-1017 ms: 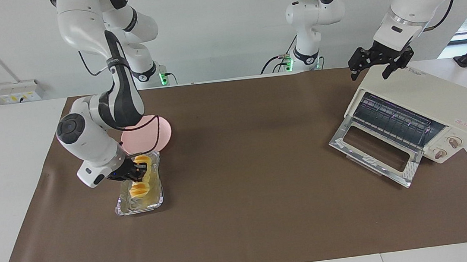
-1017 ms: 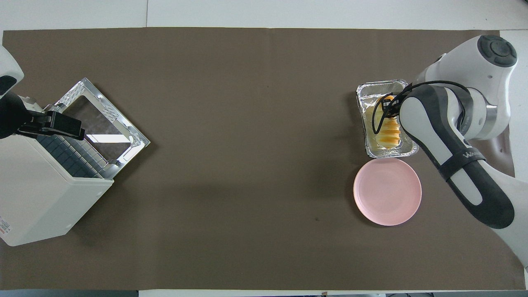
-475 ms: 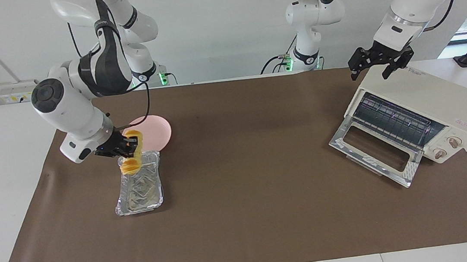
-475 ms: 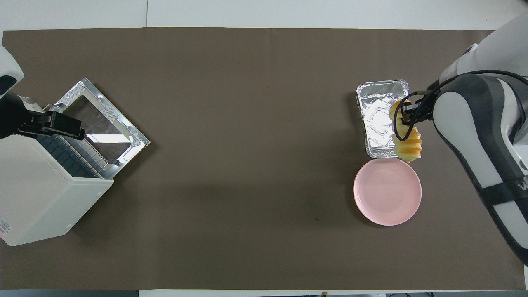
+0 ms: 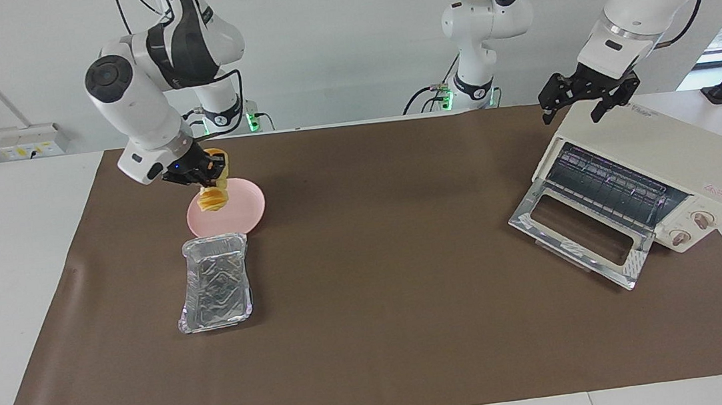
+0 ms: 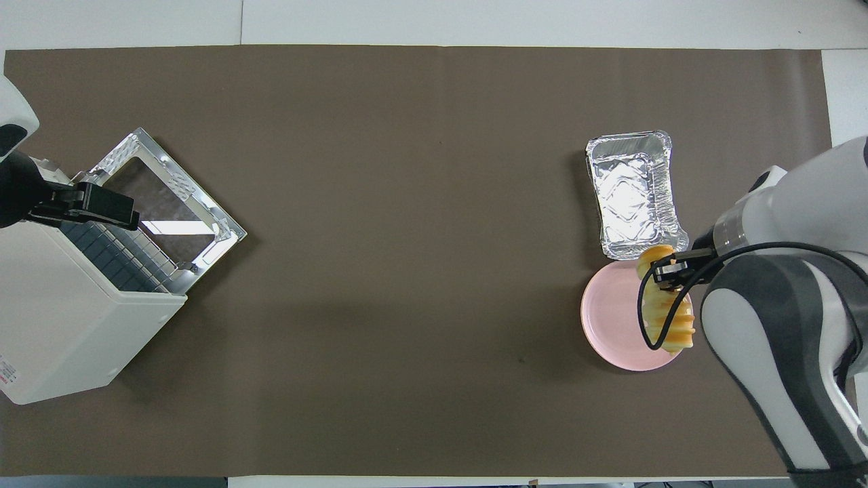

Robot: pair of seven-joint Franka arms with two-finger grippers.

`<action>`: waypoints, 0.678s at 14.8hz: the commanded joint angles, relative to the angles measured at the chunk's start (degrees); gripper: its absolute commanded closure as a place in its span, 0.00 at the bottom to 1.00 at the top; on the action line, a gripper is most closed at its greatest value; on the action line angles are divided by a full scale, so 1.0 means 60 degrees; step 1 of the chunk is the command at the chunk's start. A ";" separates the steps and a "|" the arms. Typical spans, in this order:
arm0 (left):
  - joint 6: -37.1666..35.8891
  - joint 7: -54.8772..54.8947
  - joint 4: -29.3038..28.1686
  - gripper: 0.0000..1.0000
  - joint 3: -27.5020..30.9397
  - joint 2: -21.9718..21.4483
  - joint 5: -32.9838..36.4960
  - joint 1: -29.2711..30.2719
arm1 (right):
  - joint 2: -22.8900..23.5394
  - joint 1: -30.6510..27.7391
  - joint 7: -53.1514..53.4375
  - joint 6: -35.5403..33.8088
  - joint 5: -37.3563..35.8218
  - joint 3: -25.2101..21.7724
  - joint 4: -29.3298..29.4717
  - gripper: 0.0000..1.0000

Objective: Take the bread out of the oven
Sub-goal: 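Lift the bread slices onto the pink plate with the right gripper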

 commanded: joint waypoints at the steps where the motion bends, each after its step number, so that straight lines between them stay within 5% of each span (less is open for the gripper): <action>1: 0.0175 0.0042 -0.0270 0.00 0.0084 -0.0252 -0.0133 -0.0054 | -0.1121 0.0043 0.0161 0.1462 -0.0219 0.0030 -0.2172 1.00; 10: 0.0175 0.0042 -0.0270 0.00 0.0084 -0.0252 -0.0133 -0.0054 | -0.0729 -0.0001 0.0000 0.4042 -0.0218 0.0030 -0.3861 1.00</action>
